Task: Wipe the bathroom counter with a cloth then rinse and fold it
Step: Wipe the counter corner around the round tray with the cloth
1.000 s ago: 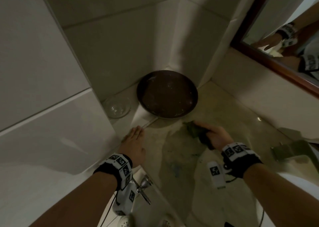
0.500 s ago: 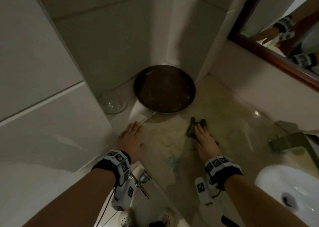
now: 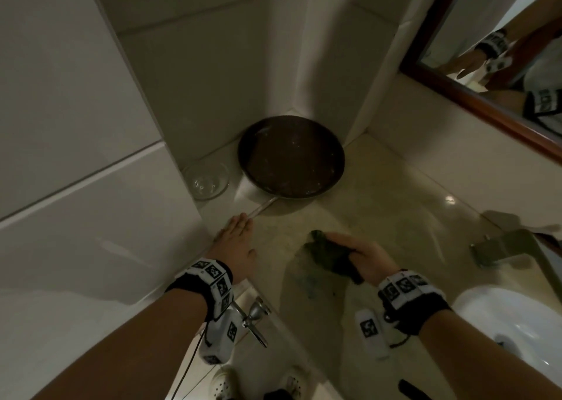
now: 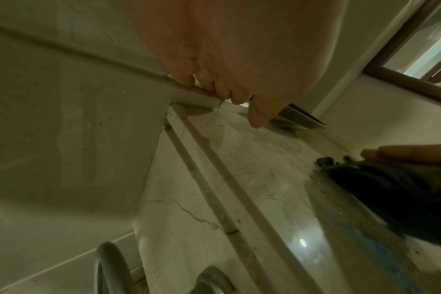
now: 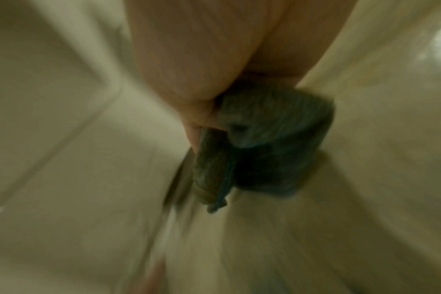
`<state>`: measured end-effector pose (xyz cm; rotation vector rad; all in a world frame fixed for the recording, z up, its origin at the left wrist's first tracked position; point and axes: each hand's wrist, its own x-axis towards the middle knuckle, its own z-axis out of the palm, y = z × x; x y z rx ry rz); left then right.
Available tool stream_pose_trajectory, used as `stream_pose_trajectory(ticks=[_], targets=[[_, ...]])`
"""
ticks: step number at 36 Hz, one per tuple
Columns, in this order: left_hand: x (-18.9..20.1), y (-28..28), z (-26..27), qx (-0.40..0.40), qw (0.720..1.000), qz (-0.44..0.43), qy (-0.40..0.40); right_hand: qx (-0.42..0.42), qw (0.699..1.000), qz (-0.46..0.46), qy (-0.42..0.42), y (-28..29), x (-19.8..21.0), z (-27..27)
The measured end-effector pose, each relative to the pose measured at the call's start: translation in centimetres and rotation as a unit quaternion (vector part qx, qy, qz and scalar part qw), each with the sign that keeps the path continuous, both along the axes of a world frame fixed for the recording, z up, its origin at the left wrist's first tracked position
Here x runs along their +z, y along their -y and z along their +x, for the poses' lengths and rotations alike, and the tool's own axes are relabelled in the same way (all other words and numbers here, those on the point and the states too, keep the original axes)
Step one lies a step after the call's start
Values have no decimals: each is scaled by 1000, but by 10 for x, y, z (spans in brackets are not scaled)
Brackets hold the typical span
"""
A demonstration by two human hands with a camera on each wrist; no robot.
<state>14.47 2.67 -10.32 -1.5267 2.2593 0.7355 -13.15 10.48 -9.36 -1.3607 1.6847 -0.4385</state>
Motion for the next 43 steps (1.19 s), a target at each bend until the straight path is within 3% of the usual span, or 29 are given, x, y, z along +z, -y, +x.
stream_pose_trajectory(ticks=[3, 6, 8, 12, 16, 24, 28, 43], targets=[[-2, 0, 0, -3, 1000, 3, -1, -120, 992, -22, -4, 11, 7, -23], [-2, 0, 1, -3, 1000, 6, -1, -269, 963, -28, 4, 21, -1, -37], [-3, 1, 1, -2, 1000, 6, -3, -307, 952, -7, -21, 25, -11, -36], [-7, 3, 3, -8, 1000, 1, -4, -156, 960, 38, -229, 30, -36, -17], [-11, 3, 2, -15, 1000, -13, 1, -105, 946, 31, -304, 45, -46, -1], [-9, 3, 2, -4, 1000, -6, -16, 27, 945, 21, -324, 75, -43, 44], [-10, 4, 3, -4, 1000, -14, -22, 78, 943, -39, -321, 74, -44, 68], [-16, -7, 5, 8, 994, -105, -37, 266, 929, -127, -224, 40, -36, 104]])
